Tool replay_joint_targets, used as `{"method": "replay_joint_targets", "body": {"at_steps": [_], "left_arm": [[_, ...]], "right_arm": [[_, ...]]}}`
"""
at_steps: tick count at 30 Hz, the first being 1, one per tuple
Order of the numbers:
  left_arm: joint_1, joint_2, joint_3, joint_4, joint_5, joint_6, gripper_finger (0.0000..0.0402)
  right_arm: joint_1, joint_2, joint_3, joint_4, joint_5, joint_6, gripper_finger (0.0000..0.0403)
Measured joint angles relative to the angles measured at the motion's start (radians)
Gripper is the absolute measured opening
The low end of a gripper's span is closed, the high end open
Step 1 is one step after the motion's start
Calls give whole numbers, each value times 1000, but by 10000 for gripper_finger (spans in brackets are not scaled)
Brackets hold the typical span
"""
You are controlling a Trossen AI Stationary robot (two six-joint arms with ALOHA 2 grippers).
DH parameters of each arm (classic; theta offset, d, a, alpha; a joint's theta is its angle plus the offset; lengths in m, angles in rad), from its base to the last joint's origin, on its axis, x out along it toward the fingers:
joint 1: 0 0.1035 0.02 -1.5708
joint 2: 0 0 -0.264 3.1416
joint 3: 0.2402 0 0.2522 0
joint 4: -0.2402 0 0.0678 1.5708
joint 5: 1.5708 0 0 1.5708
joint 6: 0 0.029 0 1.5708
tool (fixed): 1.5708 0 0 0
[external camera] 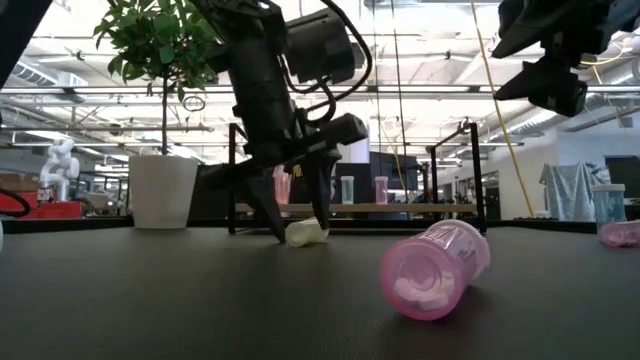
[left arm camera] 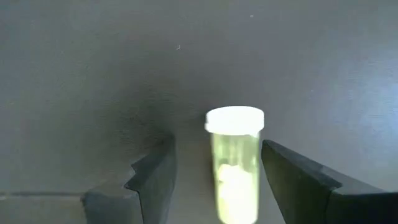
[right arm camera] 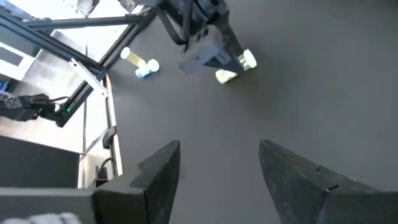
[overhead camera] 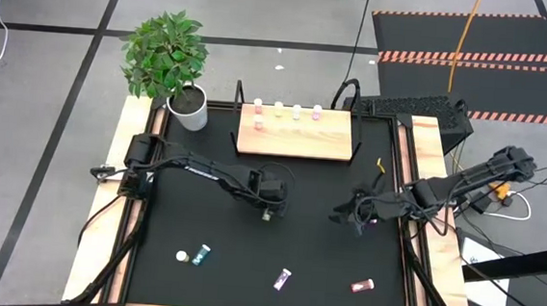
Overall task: Pick and place medicine bottles onto shelf by color
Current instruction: Put the right yellow pill bottle on the shelf aligned with the other yellow pill bottle
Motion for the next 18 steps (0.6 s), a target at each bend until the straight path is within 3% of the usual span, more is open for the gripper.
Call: {"method": "replay_joint_targets", "body": {"at_steps": [5, 18], "left_arm": [[2, -1, -3, -3, -10, 9, 223], [7, -1, -3, 5, -37, 45, 100]], "right_arm": [[10, 0, -9, 7, 54, 18, 212], [10, 0, -134, 19, 52, 16, 212]]}}
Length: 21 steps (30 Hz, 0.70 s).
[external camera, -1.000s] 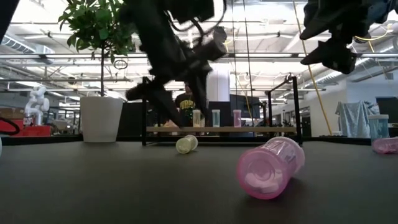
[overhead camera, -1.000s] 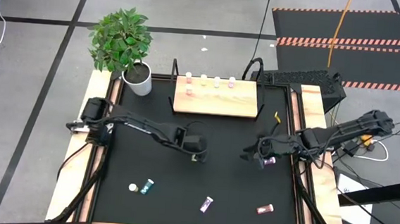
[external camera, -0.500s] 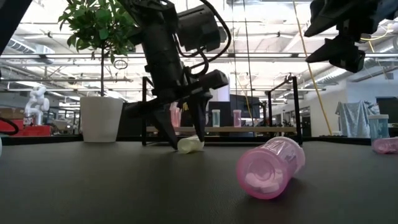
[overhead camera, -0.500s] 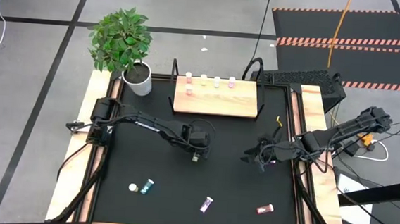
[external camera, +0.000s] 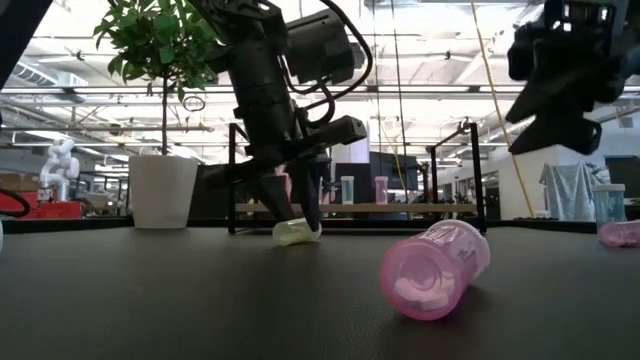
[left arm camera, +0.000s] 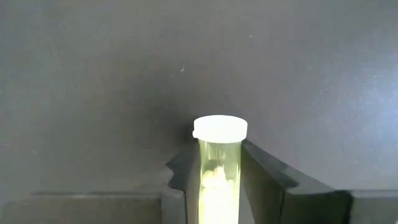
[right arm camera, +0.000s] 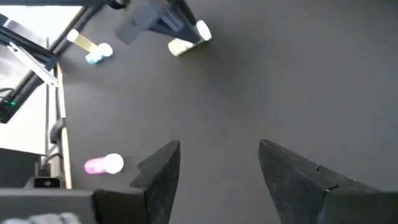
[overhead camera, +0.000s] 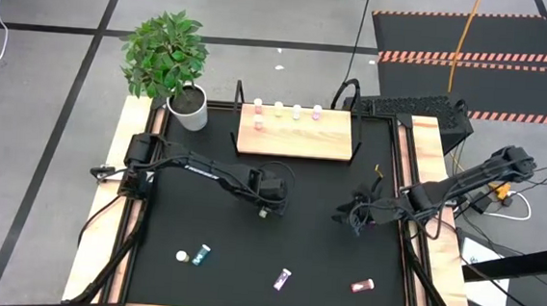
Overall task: Pick and place medicine bottles onto shelf by color
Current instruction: Put the right yellow pill bottle on the shelf aligned with the other yellow pill bottle
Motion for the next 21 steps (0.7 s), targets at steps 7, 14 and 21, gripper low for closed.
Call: {"method": "replay_joint_targets", "body": {"at_steps": [7, 14, 21], "left_arm": [[0, 0, 0, 31, -36, 37, 106], [13, 0, 0, 44, -37, 34, 108], [19, 0, 8, 52, -36, 37, 108]], "right_arm": [[0, 0, -154, 473, -3, -191, 212], [-29, -1, -393, 1094, -3, -139, 212], [-36, 1, -399, 1021, -4, -75, 207]]}}
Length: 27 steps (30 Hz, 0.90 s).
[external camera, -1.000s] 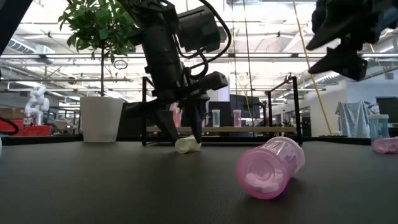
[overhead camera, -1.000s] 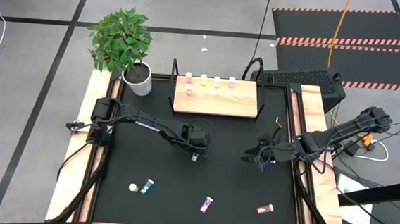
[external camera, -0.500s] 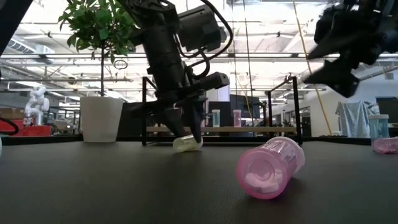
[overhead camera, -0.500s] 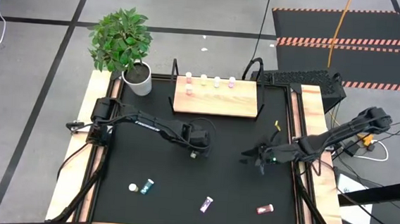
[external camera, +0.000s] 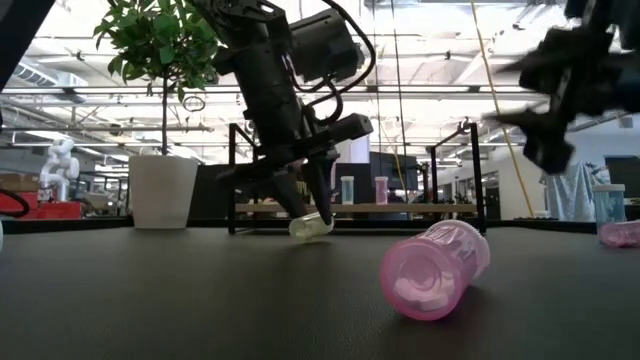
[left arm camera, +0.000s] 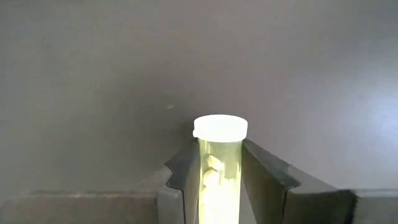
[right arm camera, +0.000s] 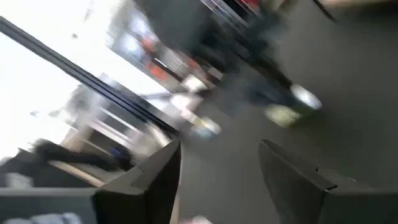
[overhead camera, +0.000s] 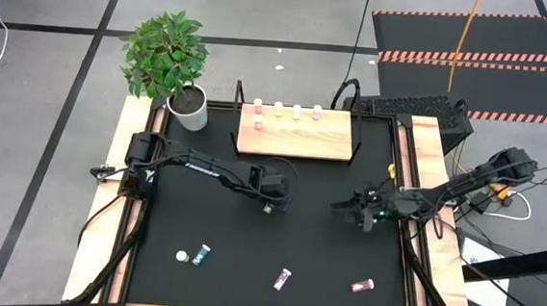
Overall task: Pick and place medicine bottles onto shelf by color
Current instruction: Put the right yellow pill bottle on the shelf aligned with the other yellow pill bottle
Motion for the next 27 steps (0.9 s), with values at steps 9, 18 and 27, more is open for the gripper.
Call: {"method": "replay_joint_targets", "body": {"at_steps": [9, 18, 27], "left_arm": [[-3, -14, 71, -1, 1, 64, 108], [-3, -59, 195, 1, 1, 165, 108], [-3, -152, 265, -2, -5, 252, 108]], "right_arm": [[-38, 1, 237, -390, 0, -117, 179], [-122, 1, 349, -427, -4, -255, 165], [-160, 4, 366, -324, -105, -273, 165]]}}
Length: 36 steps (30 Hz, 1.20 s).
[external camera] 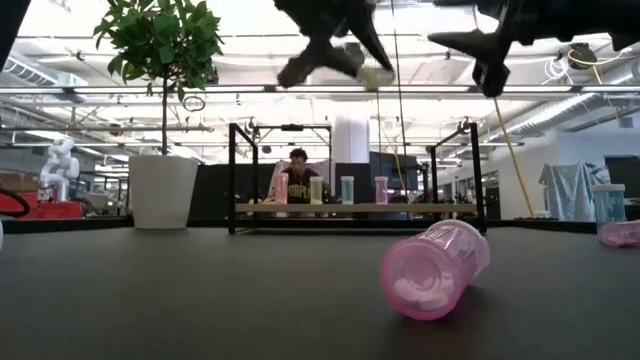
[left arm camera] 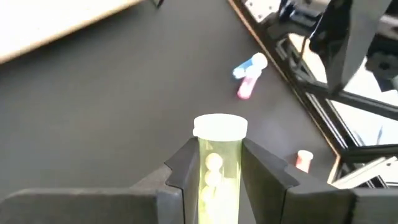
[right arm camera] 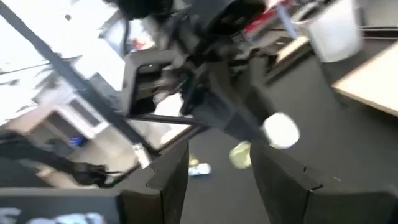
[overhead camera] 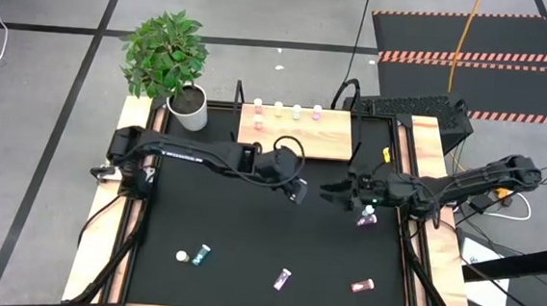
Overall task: Pick and place medicine bottles onto shelf by color
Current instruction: Put the right yellow pill bottle on the shelf aligned with the other yellow pill bottle
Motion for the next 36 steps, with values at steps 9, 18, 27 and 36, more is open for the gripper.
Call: {"method": "replay_joint_targets", "body": {"at_steps": [9, 18, 27, 36], "left_arm": [[3, -61, 3, 20, -56, 72, 108], [2, -156, 3, 11, -66, 184, 108], [2, -248, 3, 36, -100, 263, 108], [-1, -272, 3, 179, -88, 340, 108]], "right_arm": [[-1, 89, 107, 24, -35, -48, 165], [-36, 198, 269, 17, -23, -216, 165], [-115, 252, 269, 62, -83, -147, 243], [-167, 346, 270, 281, -123, -128, 301]]}}
